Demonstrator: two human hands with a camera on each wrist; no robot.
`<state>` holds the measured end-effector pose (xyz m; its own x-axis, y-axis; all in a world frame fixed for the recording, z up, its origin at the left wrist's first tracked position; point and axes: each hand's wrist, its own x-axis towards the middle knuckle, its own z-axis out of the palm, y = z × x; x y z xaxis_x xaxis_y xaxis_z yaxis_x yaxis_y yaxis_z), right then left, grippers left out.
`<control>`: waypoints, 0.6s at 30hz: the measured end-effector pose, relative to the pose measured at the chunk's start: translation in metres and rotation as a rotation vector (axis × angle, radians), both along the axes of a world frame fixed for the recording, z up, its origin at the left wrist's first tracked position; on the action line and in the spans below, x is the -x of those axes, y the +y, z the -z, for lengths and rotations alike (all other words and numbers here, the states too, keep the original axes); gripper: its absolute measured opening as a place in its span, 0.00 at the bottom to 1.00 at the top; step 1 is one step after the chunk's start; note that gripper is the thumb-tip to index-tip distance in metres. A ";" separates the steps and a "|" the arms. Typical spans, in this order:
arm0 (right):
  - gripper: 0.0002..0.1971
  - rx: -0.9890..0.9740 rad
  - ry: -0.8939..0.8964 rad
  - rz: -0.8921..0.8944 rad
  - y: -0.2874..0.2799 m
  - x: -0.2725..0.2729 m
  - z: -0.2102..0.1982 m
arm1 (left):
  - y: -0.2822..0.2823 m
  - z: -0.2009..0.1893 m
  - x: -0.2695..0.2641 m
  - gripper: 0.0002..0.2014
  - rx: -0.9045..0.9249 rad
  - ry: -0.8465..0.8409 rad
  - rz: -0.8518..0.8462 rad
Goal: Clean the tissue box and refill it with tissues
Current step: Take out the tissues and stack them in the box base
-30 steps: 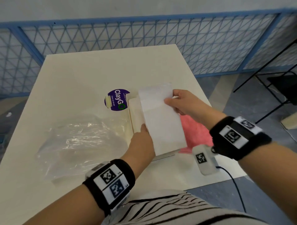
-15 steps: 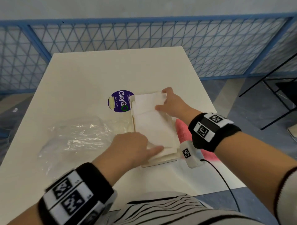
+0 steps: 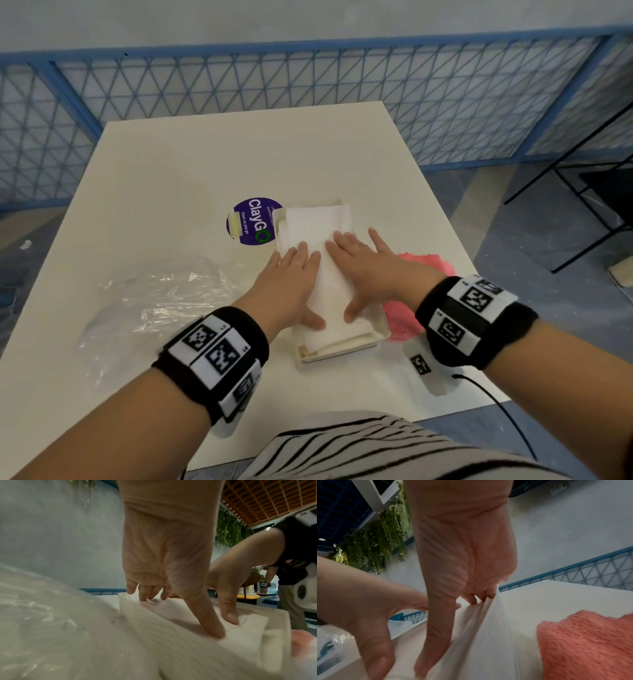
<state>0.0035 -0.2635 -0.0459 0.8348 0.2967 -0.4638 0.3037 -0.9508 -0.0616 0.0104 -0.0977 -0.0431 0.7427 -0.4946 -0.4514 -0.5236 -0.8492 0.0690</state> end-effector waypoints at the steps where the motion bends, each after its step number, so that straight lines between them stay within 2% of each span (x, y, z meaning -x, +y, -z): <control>1: 0.67 0.023 -0.008 -0.014 0.002 -0.002 0.001 | 0.000 0.002 -0.001 0.60 -0.001 0.007 -0.007; 5: 0.69 0.090 -0.005 -0.030 0.011 -0.008 0.002 | -0.001 0.006 -0.006 0.61 -0.016 0.006 -0.033; 8: 0.59 0.049 -0.020 0.057 0.013 -0.019 -0.004 | -0.002 0.006 -0.009 0.58 -0.046 -0.020 -0.018; 10: 0.57 0.039 -0.019 0.116 0.010 -0.029 -0.006 | -0.001 0.007 -0.009 0.56 -0.043 -0.033 -0.015; 18: 0.66 0.224 -0.039 -0.065 0.004 -0.036 -0.007 | -0.006 0.011 -0.011 0.60 -0.143 -0.161 0.119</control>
<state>0.0393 -0.2599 -0.0391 0.8359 0.2434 -0.4920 0.3625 -0.9178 0.1618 0.0211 -0.1037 -0.0537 0.7512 -0.5224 -0.4035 -0.6151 -0.7759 -0.1405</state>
